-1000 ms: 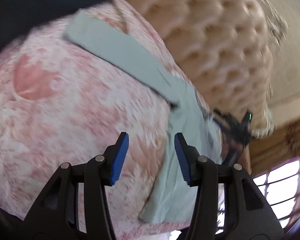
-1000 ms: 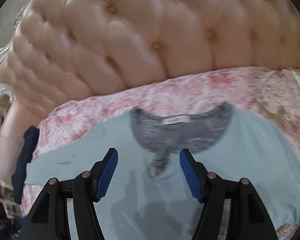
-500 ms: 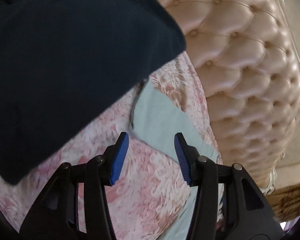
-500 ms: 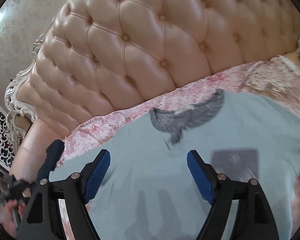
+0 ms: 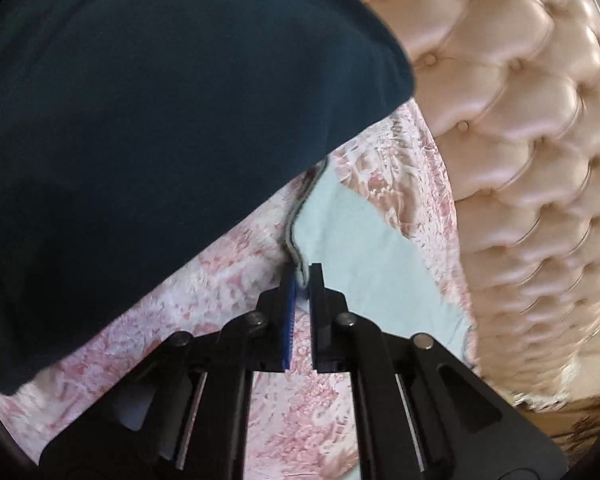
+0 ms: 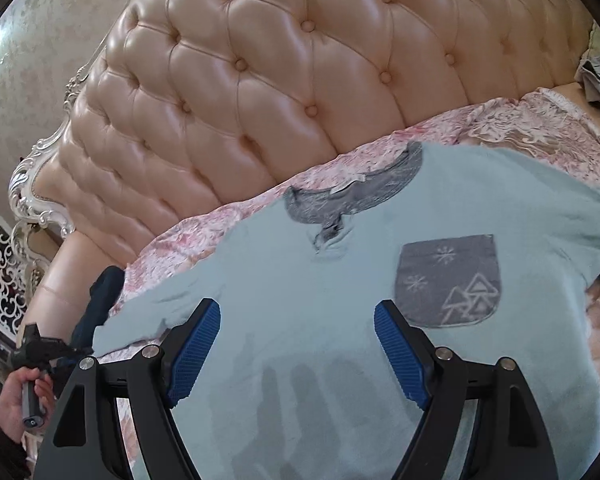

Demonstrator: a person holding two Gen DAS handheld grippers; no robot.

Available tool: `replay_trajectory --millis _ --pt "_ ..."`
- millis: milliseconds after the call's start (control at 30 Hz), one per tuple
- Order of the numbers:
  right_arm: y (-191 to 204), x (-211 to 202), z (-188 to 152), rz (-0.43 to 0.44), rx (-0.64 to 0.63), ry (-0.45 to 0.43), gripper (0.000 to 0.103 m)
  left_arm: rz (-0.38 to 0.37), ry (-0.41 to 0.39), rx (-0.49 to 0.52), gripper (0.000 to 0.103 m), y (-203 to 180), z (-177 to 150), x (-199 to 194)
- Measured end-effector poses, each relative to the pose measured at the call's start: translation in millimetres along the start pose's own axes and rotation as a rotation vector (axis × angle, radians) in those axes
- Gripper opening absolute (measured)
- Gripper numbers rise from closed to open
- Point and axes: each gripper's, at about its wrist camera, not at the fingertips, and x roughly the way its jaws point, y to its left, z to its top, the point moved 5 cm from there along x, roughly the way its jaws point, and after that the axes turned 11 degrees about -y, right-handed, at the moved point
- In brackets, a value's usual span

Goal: Fold clothes

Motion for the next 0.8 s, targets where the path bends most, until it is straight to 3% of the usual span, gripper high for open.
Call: replay_trajectory --millis 233,333,433,533,800 --pt "27.0 -1.4 -10.4 0.080 -0.044 -0.005 0.081 -0.053 -0.102 0.301 0.006 -106.0 0.2 -41.1" --pt "57.9 4.1 -18.2 -0.017 -0.254 -0.019 0.081 -0.102 -0.110 0.381 0.006 -152.6 -1.8 -46.0" --pt "117.8 24.4 -40.7 -0.090 -0.609 -0.010 0.081 -0.142 -0.099 0.419 0.006 -180.4 -4.5 -44.6" --pt "151.1 53.8 -67.0 -0.144 -0.794 0.084 0.081 -0.169 -0.082 0.454 0.006 -196.9 -8.9 -44.5" --pt "195.9 118.8 -91.1 -0.300 -1.017 0.147 0.081 -0.247 -0.072 0.510 0.006 -233.0 -9.8 -56.1"
